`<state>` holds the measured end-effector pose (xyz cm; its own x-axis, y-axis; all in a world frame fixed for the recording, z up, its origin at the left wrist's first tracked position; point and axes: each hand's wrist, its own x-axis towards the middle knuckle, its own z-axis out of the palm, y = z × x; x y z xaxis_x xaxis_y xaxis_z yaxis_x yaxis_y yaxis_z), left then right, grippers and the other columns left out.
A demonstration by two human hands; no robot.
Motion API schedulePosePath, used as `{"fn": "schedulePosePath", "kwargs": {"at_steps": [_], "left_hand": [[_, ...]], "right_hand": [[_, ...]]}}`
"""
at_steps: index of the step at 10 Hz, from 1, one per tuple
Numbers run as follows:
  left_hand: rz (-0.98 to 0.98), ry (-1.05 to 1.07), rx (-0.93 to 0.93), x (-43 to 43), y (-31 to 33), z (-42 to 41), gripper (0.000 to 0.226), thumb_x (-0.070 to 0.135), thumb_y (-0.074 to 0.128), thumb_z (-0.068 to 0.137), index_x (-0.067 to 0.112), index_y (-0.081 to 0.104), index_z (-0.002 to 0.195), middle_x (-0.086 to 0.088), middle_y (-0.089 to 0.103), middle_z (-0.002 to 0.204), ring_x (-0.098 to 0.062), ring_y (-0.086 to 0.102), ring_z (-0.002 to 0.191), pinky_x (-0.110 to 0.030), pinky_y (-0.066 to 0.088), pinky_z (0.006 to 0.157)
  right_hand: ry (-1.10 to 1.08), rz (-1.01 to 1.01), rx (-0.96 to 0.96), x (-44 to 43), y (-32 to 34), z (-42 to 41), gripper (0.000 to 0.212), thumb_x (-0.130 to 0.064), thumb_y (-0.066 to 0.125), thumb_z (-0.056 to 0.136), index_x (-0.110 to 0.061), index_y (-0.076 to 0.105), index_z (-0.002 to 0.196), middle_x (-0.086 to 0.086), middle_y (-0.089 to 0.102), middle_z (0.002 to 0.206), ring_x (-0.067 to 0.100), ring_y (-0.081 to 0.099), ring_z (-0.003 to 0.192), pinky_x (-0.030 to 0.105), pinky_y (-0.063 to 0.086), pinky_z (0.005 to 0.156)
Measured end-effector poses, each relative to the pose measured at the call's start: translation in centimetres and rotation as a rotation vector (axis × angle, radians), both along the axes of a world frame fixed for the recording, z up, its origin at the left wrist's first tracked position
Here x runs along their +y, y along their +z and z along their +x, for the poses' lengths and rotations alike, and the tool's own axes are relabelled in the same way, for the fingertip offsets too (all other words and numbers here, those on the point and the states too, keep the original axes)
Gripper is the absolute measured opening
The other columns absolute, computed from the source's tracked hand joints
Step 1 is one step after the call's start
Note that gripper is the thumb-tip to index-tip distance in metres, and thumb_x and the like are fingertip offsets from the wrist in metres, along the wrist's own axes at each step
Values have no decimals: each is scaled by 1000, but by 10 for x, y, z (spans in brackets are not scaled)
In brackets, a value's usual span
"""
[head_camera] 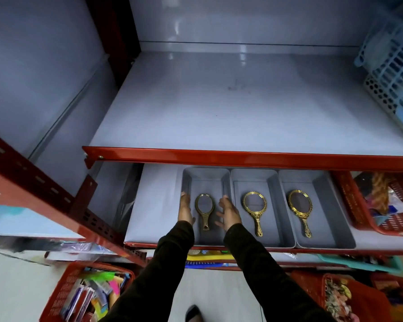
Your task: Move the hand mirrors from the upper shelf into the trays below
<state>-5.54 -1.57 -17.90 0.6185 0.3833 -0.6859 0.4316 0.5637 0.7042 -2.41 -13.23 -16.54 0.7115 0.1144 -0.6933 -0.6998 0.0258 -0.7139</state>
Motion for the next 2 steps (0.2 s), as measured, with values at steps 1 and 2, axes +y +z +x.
{"fn": "schedulePosePath", "kwargs": {"at_steps": [1, 2], "left_hand": [[33, 14, -76, -9, 16, -13, 63, 53, 29, 97, 19, 32, 150, 1, 27, 159, -21, 20, 148, -44, 20, 119], [184, 4, -222, -30, 39, -35, 55, 50, 40, 94, 22, 46, 141, -1, 39, 152, -23, 32, 142, -44, 27, 117]], "right_hand": [[-5, 23, -55, -7, 8, -15, 51, -35, 43, 102, -2, 47, 141, 22, 48, 148, 40, 48, 135, 49, 43, 107], [-27, -36, -292, -26, 31, -43, 38, -39, 46, 100, -18, 57, 130, 10, 55, 143, 25, 51, 131, 43, 39, 114]]}}
